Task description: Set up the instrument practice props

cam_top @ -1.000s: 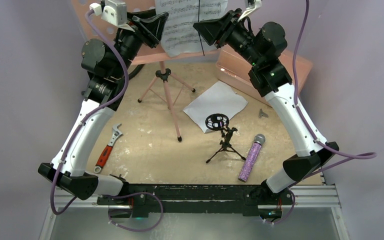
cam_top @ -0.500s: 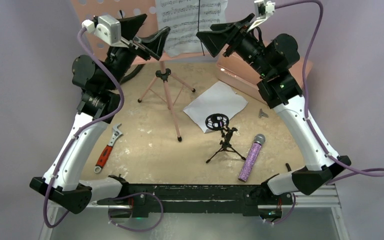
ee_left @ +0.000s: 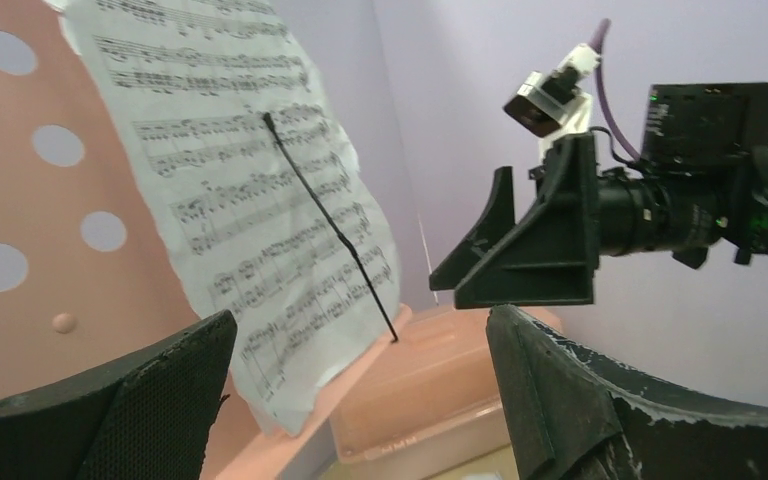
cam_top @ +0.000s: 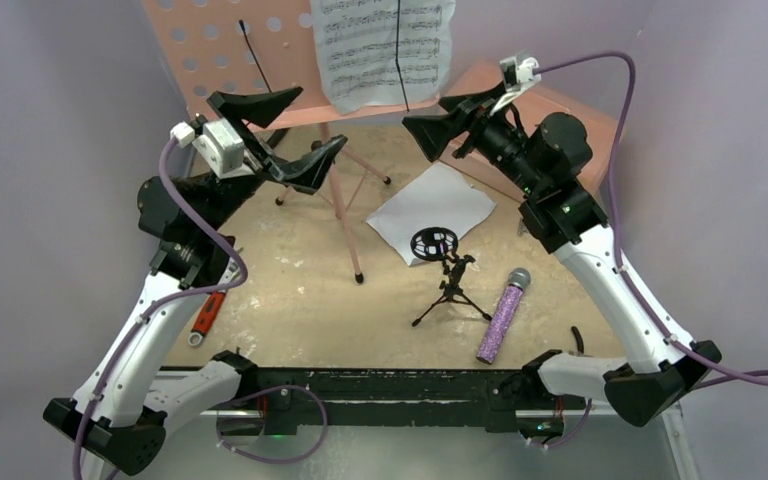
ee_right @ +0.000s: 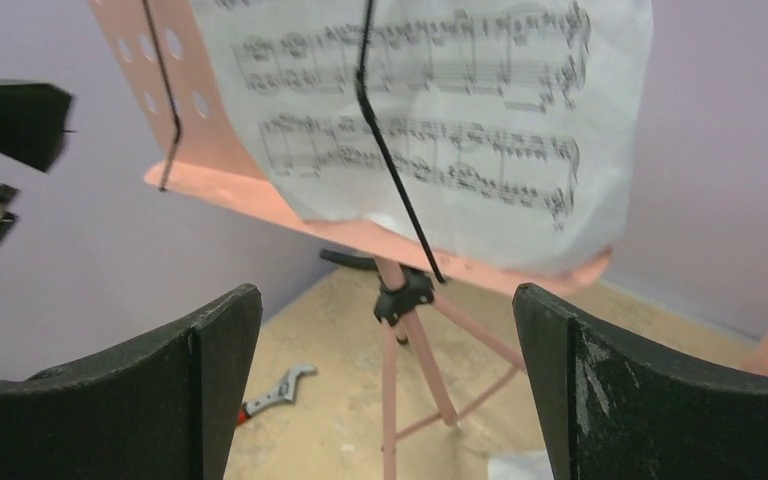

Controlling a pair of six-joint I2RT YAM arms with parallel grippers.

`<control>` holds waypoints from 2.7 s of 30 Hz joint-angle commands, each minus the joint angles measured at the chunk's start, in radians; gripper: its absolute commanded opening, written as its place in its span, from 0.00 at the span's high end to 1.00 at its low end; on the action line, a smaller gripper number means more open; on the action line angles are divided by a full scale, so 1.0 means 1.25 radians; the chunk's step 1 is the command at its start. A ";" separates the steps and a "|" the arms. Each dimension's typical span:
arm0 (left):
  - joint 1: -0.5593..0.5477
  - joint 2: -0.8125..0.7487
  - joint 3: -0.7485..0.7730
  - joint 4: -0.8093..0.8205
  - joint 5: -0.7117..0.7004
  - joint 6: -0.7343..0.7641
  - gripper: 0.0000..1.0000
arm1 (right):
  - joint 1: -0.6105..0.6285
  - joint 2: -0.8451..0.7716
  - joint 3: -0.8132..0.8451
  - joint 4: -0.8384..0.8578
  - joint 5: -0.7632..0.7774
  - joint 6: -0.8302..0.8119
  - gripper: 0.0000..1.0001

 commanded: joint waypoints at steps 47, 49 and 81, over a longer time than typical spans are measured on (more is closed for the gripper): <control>-0.003 -0.086 -0.439 -0.393 -0.260 -0.466 0.01 | -0.200 0.284 -0.230 -0.263 0.196 0.101 0.02; -0.003 -0.062 -0.438 -0.376 -0.256 -0.515 0.01 | -0.202 0.319 -0.220 -0.272 0.243 0.097 0.02; -0.003 0.069 -0.362 -0.338 -0.213 -0.591 0.03 | -0.317 0.454 -0.436 0.046 -0.047 0.403 0.10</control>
